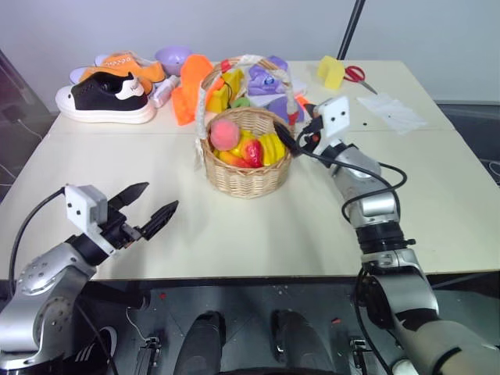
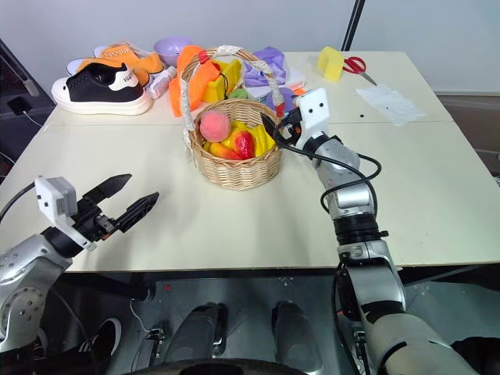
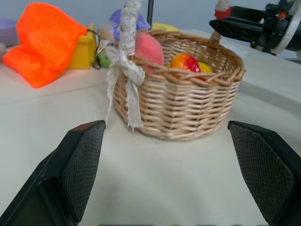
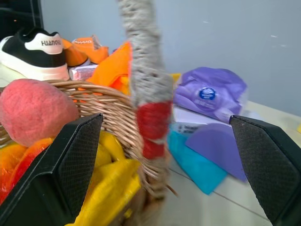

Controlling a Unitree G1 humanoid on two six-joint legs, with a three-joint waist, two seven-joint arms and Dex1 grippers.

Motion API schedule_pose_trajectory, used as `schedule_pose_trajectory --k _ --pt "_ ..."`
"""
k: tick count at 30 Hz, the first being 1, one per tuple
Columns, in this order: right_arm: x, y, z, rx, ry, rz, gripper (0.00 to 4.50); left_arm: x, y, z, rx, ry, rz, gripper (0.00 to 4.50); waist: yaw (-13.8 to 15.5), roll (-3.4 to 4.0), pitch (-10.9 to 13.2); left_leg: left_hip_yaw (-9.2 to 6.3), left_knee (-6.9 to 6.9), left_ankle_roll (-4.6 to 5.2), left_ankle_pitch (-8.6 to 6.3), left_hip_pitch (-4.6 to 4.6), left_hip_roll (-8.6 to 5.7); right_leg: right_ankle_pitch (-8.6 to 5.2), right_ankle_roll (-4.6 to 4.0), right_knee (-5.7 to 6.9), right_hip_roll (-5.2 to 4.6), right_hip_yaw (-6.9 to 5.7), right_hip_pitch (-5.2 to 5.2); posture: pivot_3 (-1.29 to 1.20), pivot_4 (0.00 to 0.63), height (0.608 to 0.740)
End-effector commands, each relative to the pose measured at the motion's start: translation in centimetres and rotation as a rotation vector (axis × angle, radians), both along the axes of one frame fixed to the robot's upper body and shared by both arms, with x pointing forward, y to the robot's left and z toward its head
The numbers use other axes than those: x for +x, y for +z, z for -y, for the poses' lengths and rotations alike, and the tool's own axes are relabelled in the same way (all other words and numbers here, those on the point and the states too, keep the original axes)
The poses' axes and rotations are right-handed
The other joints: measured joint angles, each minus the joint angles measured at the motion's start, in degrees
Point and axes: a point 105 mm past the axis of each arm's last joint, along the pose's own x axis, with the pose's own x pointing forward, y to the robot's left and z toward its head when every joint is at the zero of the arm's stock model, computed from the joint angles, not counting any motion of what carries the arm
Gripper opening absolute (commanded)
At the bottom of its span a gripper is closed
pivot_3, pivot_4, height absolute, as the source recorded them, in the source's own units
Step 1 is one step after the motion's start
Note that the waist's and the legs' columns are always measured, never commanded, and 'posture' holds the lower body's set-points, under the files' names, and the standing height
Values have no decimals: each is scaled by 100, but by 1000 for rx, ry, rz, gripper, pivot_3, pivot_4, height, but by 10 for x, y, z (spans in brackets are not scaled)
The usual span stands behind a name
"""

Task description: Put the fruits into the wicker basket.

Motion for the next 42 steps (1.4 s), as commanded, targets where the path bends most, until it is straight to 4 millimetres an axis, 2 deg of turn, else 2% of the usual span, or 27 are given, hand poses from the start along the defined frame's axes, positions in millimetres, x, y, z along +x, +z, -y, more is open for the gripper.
schedule_pose_trajectory --k 1,4,8,13,16,22,25,28,32,37,42 --pt "0 19 -2 25 9 69 3633 -9 13 1 30 -22 72 4500 1 0 0 0 0 0 0 0 1 0 0 0 0 0 0 0 150 740" --pt "-1 18 0 37 7 69 2207 -10 13 0 26 -19 79 4500 7 0 0 -1 0 0 0 0 6 0 -1 0 -2 0 0 0 150 740" --pt "-4 20 0 53 13 78 43 -8 13 3 16 -27 82 4500 -4 1 0 0 0 0 0 0 6 0 -1 0 -1 0 -1 0 150 740" --pt "-6 22 11 57 -10 101 11 -4 14 6 13 -43 90 4500 6 2 1 0 0 0 0 0 6 0 -1 1 2 0 -2 0 150 740" --pt "-14 33 28 77 -36 155 11 -2 14 7 15 -54 93 4500 23 2 1 0 0 0 0 -1 5 0 -1 -1 0 0 -1 0 150 740" --pt "-44 64 85 78 -149 276 11 11 15 14 9 -120 99 4500 38 7 5 0 4 0 0 -7 -3 -1 0 -4 -5 0 -1 0 150 740" --pt "-59 69 128 45 -290 291 11 26 13 24 5 -176 97 4500 40 8 5 2 5 0 0 -5 -5 -1 0 -3 -1 0 0 0 150 740" --pt "-80 63 180 16 -499 285 11 44 14 43 -3 -273 109 4500 67 7 5 -1 4 0 0 -4 -6 -1 0 -4 4 -1 4 0 150 740" --pt "-107 51 217 17 -690 253 11 60 16 64 -11 -385 123 4500 34 10 5 5 10 1 0 -5 -11 -1 2 -6 2 2 6 0 150 740" --pt "-138 41 247 72 -882 227 11 77 23 94 -2 -538 151 4500 -14 24 4 18 7 2 0 2 -7 0 5 0 9 14 -1 0 150 740" --pt "-145 29 251 143 -938 198 11 80 21 106 13 -622 156 4500 -22 26 3 17 8 3 -1 2 -3 0 7 1 16 16 0 0 150 740"
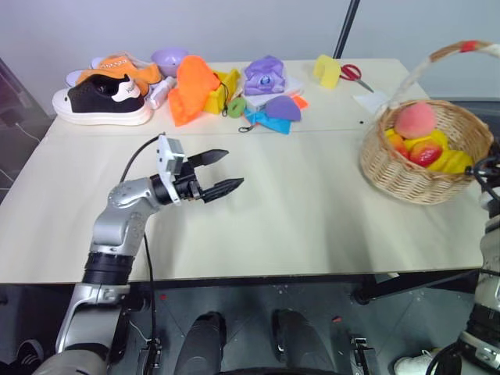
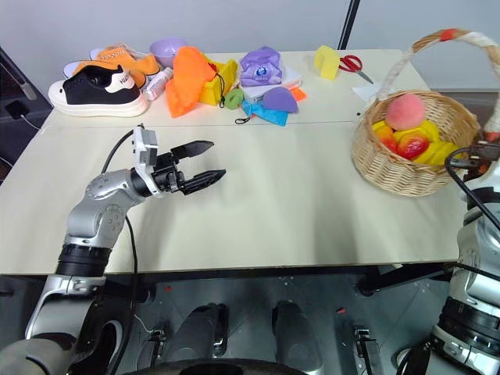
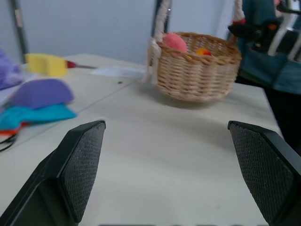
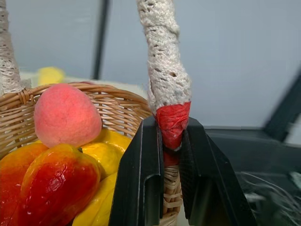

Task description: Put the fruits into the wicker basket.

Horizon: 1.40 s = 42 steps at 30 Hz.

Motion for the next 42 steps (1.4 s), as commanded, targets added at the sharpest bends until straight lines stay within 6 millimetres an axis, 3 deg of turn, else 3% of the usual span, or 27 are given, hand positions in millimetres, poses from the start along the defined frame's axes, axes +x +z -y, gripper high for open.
schedule_pose_trajectory --k 1,5,9,12,14,20,26,30,35,42 --pt "-8 12 -3 5 -19 67 11 -1 4 3 14 -33 40 4500 4 0 0 0 0 0 0 0 0 0 1 0 0 0 0 0 150 740" --pt "-3 -6 -8 87 -10 38 11 -1 4 6 3 -41 38 4500 31 0 0 -2 1 0 0 -3 0 -1 -1 -1 -1 0 0 0 150 740" --pt "-1 -9 -14 94 14 45 1809 -3 1 7 -1 -42 33 4500 37 1 0 -2 3 0 0 -3 -1 -1 0 -1 -3 0 1 0 150 740" --pt "-4 -6 -14 65 4 40 3564 -3 0 7 1 -41 34 4500 43 0 0 -4 3 0 0 -3 -2 -1 1 -1 -3 0 2 0 150 740" --pt "-9 -6 -13 56 -5 32 4456 -3 0 7 -1 -39 35 4500 45 1 0 -4 4 0 0 -3 -2 -1 1 -1 -3 0 3 0 150 740" --pt "-45 -4 -24 18 23 42 4456 1 -4 1 -3 -4 26 4500 62 3 -2 -12 3 1 0 -5 -3 -4 9 0 -3 -2 4 0 150 740" --pt "-71 -7 -89 -58 226 112 4456 14 -9 -18 -23 140 14 4500 10 6 -5 -17 1 2 -1 5 4 -6 5 2 4 -4 11 0 150 740" --pt "-44 -25 -147 -44 558 31 4456 28 -10 -41 6 333 40 4500 -2 4 -7 -13 10 1 -1 8 5 -6 2 1 0 -3 15 0 150 740" --pt "-18 -49 -210 -49 1059 -136 4456 27 -5 -88 -31 594 82 4500 33 1 -6 -15 8 2 -1 10 6 -6 1 1 -4 -5 18 0 150 740" --pt "7 -60 -234 -158 1316 -220 4456 -5 -7 -142 -42 876 124 4500 66 -4 -3 -33 6 7 -5 -1 9 -5 6 -2 -13 -25 17 0 150 740"
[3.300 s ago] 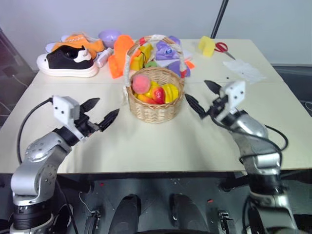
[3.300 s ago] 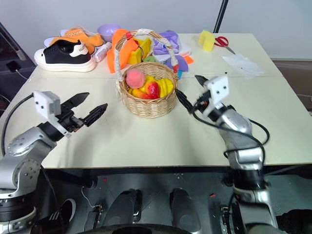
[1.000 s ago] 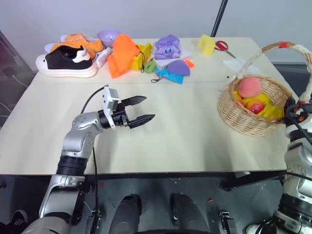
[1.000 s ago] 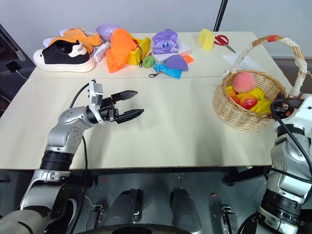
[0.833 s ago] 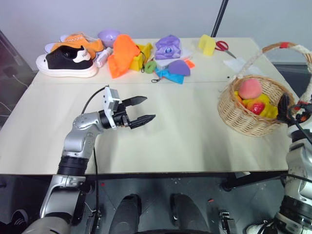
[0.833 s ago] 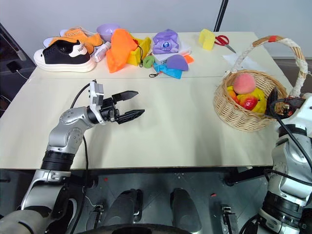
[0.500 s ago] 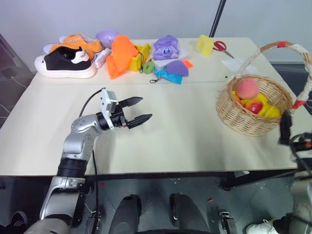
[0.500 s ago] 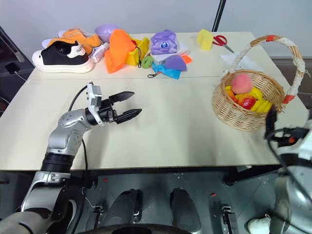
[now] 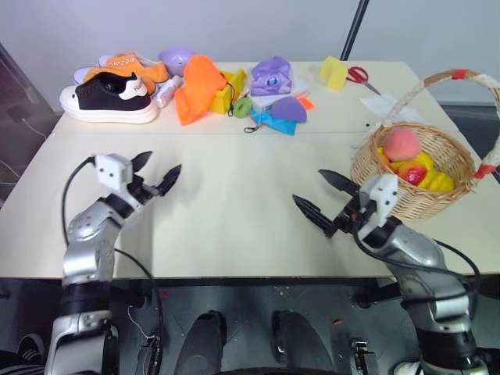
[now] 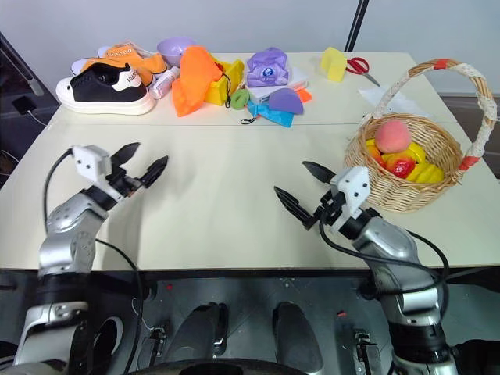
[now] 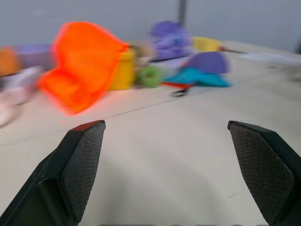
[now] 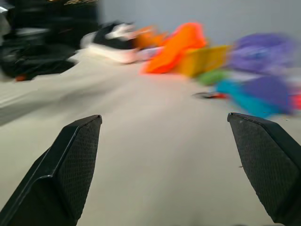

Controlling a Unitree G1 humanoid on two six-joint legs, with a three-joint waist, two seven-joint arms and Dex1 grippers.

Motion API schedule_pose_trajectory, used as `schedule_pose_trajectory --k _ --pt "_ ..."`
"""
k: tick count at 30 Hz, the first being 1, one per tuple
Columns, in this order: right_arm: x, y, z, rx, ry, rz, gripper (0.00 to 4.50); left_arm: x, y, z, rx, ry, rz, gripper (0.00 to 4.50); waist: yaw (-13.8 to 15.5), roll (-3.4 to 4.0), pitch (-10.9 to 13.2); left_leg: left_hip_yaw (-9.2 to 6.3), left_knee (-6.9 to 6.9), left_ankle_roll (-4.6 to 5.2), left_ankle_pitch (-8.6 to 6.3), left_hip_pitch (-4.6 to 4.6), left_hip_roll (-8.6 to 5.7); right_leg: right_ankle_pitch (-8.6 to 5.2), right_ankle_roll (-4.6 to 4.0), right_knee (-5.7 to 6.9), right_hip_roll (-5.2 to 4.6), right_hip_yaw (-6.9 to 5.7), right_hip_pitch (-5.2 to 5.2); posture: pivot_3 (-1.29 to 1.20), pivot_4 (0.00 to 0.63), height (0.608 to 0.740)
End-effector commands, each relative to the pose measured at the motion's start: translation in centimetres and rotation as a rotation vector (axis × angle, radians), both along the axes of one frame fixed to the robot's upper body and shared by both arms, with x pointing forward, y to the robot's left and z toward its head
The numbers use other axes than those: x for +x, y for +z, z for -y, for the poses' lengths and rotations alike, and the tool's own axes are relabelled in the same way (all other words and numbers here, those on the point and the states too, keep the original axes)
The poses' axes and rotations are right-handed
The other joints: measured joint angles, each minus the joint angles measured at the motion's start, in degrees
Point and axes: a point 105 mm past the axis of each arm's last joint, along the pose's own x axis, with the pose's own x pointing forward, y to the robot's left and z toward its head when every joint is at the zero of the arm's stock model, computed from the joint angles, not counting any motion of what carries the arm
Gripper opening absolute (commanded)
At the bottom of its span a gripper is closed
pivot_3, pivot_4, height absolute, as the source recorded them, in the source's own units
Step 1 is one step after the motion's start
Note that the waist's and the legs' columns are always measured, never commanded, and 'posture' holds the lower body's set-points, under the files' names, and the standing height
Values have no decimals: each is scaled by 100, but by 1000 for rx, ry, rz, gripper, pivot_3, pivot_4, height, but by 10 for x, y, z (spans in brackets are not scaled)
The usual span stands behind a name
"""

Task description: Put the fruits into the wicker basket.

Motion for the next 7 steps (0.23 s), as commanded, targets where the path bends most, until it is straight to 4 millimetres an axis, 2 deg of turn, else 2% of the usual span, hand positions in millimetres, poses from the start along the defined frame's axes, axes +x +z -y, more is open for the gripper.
schedule_pose_trajectory --k 1,7 --pt "9 -2 -6 -64 97 30 4456 -20 21 -21 22 128 95 4500 -5 -2 -1 2 1 0 0 1 0 0 -1 -1 -3 1 1 0 150 740" --pt "31 -4 -17 -87 156 55 4456 -42 18 -34 10 241 91 4500 13 -3 -1 3 4 -1 0 4 -1 -1 -3 -1 -7 1 5 0 150 740"
